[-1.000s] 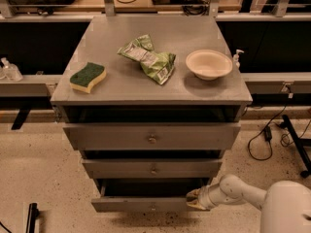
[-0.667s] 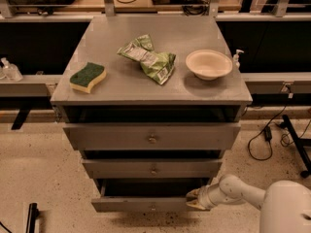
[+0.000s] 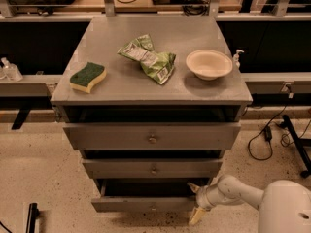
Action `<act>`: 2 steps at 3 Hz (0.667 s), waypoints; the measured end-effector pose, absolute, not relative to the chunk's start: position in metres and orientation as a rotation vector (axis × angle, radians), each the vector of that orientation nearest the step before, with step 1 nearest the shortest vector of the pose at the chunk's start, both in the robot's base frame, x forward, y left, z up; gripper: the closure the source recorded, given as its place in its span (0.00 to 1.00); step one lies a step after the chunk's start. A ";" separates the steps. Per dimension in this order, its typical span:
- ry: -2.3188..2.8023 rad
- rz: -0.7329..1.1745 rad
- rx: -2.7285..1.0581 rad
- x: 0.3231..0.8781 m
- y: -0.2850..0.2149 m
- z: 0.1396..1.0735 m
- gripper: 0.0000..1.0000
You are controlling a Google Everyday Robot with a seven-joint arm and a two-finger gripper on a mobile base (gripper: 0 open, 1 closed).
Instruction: Open bottom drawer
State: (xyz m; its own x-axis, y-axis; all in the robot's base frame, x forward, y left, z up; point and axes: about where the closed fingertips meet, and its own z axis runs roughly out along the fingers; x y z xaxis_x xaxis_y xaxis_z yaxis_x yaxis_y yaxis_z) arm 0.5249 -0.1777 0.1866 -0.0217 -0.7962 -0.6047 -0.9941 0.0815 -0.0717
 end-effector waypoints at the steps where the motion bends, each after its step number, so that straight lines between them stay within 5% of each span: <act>1: 1.867 0.520 -1.762 0.525 -0.178 0.187 0.00; 2: 1.838 0.550 -1.827 0.513 -0.170 0.185 0.00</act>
Offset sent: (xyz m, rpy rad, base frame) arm -0.0246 0.0120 -0.0007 -0.0260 0.0325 0.1274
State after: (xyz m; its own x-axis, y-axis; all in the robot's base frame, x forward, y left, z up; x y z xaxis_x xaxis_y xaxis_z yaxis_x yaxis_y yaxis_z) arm 0.5130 -0.1702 0.1849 0.0136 -0.8019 -0.5973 -0.9982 0.0243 -0.0553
